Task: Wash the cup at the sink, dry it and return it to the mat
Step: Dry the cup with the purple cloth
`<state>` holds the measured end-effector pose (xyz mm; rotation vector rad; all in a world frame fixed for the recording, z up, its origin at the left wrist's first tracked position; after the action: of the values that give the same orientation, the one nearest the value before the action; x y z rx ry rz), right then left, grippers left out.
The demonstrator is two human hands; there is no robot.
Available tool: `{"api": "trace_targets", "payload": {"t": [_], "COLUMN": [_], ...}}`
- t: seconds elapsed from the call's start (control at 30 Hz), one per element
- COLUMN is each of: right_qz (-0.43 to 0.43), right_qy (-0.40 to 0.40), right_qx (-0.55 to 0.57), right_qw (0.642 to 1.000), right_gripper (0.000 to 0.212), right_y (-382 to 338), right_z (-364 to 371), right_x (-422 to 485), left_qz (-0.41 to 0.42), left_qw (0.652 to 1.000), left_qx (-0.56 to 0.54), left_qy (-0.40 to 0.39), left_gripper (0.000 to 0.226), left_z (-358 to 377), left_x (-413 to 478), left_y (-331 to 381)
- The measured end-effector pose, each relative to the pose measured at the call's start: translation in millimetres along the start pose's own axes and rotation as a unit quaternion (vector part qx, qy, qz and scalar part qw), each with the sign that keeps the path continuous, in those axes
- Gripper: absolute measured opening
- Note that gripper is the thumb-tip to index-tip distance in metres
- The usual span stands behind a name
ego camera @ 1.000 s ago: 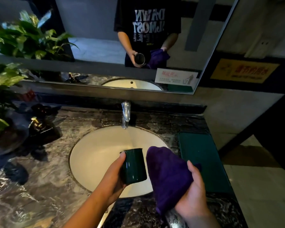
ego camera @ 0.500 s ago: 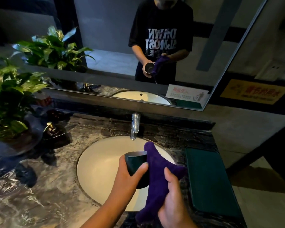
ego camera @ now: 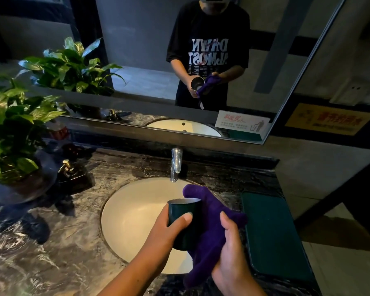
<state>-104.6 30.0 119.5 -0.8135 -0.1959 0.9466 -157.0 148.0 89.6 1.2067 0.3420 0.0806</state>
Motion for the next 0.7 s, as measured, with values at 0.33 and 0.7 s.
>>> {"api": "trace_targets", "payload": {"t": [0.33, 0.7], "right_qz": [0.01, -0.006], "right_qy": [0.032, 0.062], "right_qx": [0.036, -0.015], "right_qw": [0.999, 0.998], "right_gripper": [0.062, 0.052], "right_y": [7, 7], "right_z": [0, 4], "right_x": [-4, -11], "left_qz": [0.004, -0.015], "left_qw": [0.999, 0.998], "left_qx": [0.033, 0.006], "left_qy": [0.011, 0.061], "left_gripper": [0.059, 0.042], "left_z": [-8, -11], "left_x": [-1, -4], "left_y": [8, 3]}}
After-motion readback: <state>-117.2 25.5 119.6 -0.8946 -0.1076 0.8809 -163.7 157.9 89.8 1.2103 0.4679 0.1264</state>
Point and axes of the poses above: each hand's wrist, its own x-axis towards the middle knuckle, its own z-axis out of the palm, y = z × x, the point moved 5 cm from there along x, towards the middle knuckle, and after that the axes turned 13 degrees about -y, right-handed, at the moved point
